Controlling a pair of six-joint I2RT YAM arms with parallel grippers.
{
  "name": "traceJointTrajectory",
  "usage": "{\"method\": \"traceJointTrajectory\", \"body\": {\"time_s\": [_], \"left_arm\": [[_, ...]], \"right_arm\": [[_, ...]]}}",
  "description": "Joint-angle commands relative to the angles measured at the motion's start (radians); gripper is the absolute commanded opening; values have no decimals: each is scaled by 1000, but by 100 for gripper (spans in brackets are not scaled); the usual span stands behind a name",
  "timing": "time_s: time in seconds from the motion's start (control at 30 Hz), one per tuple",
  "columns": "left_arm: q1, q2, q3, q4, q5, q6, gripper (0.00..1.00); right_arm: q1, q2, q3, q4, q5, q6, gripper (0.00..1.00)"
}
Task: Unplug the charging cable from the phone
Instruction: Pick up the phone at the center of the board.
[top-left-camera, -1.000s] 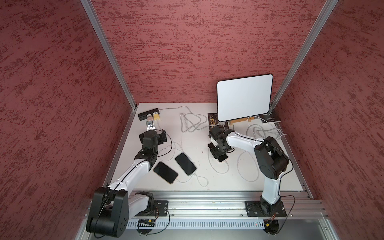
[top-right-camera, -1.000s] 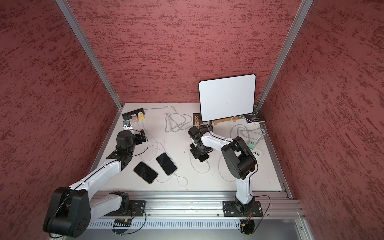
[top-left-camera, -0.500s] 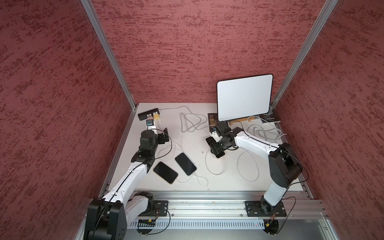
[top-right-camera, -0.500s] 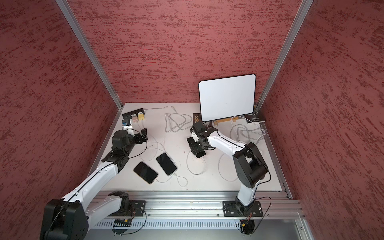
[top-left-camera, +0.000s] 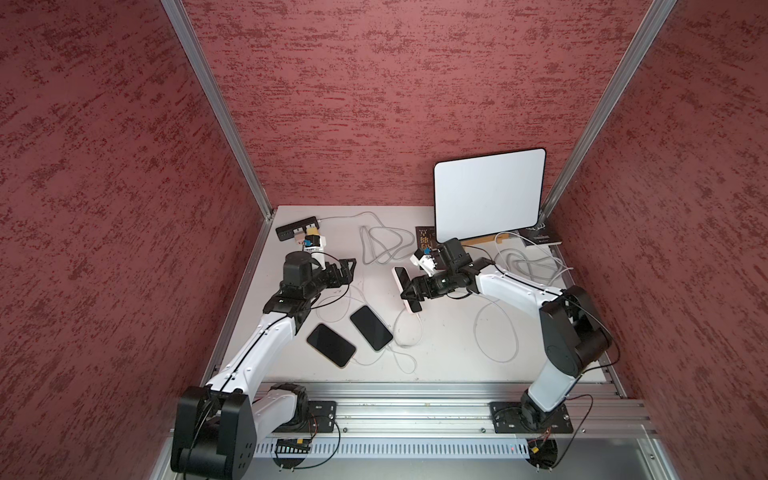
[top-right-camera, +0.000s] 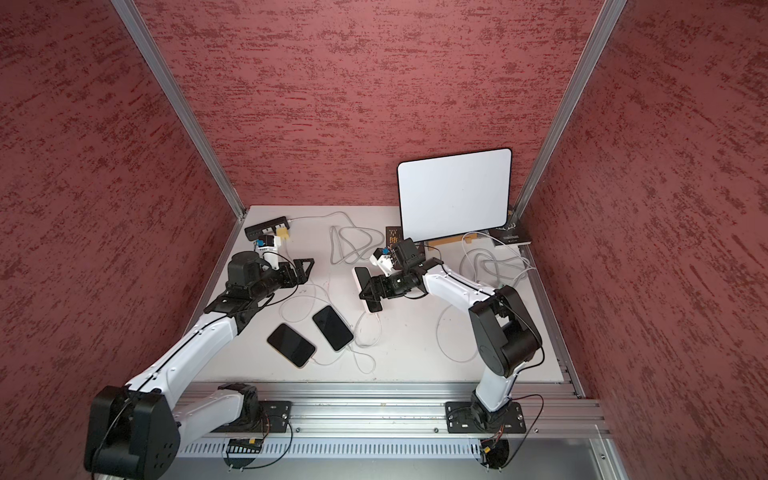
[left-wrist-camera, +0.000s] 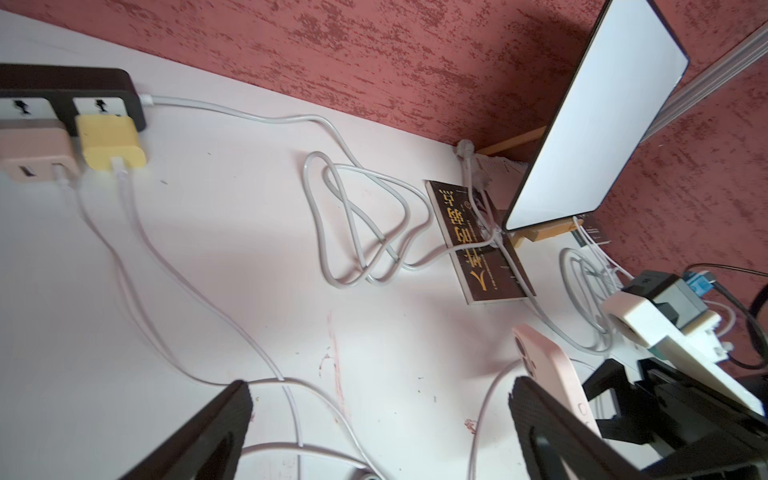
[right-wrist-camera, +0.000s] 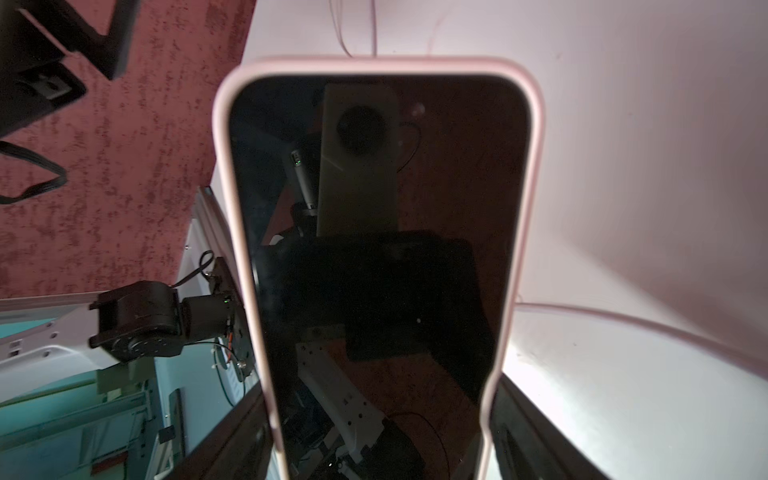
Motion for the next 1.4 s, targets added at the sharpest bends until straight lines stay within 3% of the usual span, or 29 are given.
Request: {"method": "traceJointTrajectory", "body": {"time_s": [0.0,0.17,0.5,0.97,1.37], "left_arm": [[3,38,38,24,177,-109,100],[2,109,51,120,381,-188,100],[-13,193,-8,478,654,-354,100],[-116,249,-1,537,695,-292,100],[-172,319,-4,691,730,-355,100]], "right_arm": [[-7,-48,-25,169,-184,63,60],[-14,-63,-84,321,-275,140,59],[-14,-86,-161,594,-361,310,58],[10,-147,-206,727,-403,367,58],[35,-142,-222,801,-420,396,58]]}}
